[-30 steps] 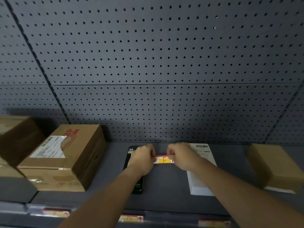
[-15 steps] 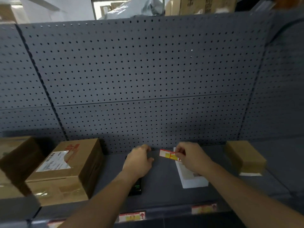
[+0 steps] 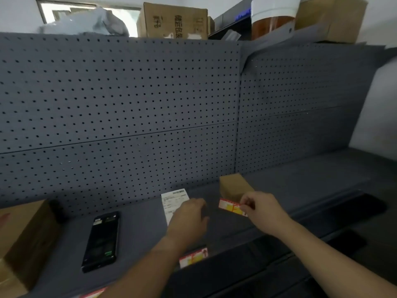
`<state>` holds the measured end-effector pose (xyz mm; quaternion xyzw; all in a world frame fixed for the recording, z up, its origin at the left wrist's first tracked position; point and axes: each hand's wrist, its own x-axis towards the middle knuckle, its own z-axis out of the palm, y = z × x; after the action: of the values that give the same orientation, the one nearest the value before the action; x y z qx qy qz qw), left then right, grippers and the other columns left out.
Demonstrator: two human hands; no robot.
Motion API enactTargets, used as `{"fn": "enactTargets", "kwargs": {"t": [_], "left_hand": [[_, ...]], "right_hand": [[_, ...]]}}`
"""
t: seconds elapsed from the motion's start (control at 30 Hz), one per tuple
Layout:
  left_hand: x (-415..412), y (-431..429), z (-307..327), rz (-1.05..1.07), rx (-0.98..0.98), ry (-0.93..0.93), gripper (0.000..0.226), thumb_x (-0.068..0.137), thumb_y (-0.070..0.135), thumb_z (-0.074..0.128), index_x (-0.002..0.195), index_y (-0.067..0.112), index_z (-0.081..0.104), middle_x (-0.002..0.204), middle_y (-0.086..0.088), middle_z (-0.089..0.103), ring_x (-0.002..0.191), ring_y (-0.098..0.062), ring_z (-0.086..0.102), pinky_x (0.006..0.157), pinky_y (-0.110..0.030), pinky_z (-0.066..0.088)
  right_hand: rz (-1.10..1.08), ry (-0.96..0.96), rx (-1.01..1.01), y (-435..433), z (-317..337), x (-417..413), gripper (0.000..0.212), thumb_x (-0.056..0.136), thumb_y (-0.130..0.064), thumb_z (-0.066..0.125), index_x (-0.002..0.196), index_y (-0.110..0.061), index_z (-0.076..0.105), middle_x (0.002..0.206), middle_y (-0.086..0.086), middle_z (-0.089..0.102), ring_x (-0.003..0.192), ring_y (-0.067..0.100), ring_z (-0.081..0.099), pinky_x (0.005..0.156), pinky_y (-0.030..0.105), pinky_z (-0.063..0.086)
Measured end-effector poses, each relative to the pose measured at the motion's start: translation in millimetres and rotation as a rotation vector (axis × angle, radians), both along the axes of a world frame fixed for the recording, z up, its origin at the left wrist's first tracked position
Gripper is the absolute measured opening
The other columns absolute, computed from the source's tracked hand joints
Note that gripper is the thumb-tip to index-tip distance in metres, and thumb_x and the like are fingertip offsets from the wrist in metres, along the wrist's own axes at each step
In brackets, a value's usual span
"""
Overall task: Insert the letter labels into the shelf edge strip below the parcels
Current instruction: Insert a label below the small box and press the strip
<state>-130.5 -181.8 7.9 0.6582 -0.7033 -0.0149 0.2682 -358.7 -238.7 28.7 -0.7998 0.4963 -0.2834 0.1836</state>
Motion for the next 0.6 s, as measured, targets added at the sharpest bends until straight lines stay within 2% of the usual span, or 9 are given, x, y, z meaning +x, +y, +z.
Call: {"fn": "enactTargets", "kwargs": {"t": [0.07, 0.2, 0.47, 0.6], "left_hand": [[-24.4, -3.4, -3.9, -0.015, -0.025, -0.005, 0.027, 0.087, 0.032, 0.063, 0.111, 0.02, 0.059, 0.109, 0.001, 0.06, 0.097, -0.013, 0.054, 0.081, -0.028, 0.047], [-70.0, -9.8, -13.6, 0.009, -0.036, 0.005, 0.026, 0.086, 0.032, 0.064, 0.108, 0.019, 0.06, 0.107, 0.001, 0.061, 0.099, -0.015, 0.055, 0.082, -0.03, 0.047], [-142.2, -3.6, -48.1, 0.129, 0.027, -0.019, 0.018, 0.086, 0.031, 0.063, 0.098, 0.018, 0.062, 0.101, -0.002, 0.06, 0.096, -0.022, 0.056, 0.081, -0.038, 0.05], [-164.4, -3.1, -66.5, 0.157, 0.061, -0.068, 0.02, 0.088, 0.03, 0.062, 0.106, 0.021, 0.065, 0.106, -0.001, 0.06, 0.099, -0.022, 0.056, 0.083, -0.037, 0.049]], "right_hand": [[-0.004, 0.009, 0.008, -4.0, -2.1, -27.3, 0.016, 0.088, -0.02, 0.069, 0.078, -0.032, 0.063, 0.083, -0.012, 0.064, 0.077, 0.001, 0.059, 0.068, 0.022, 0.052], [0.037, 0.026, 0.005, -15.4, -12.4, -69.8, 0.013, 0.088, -0.021, 0.068, 0.08, -0.03, 0.064, 0.083, -0.013, 0.064, 0.076, -0.001, 0.059, 0.064, 0.015, 0.047], [0.149, 0.07, 0.003, -33.2, -39.0, -118.1, 0.01, 0.088, -0.019, 0.065, 0.082, -0.026, 0.063, 0.084, -0.01, 0.06, 0.076, 0.003, 0.056, 0.067, 0.028, 0.052], [0.153, 0.053, 0.03, -38.8, -53.9, -127.5, 0.008, 0.088, -0.017, 0.066, 0.084, -0.024, 0.063, 0.084, -0.007, 0.06, 0.075, 0.006, 0.057, 0.067, 0.031, 0.053]]}}
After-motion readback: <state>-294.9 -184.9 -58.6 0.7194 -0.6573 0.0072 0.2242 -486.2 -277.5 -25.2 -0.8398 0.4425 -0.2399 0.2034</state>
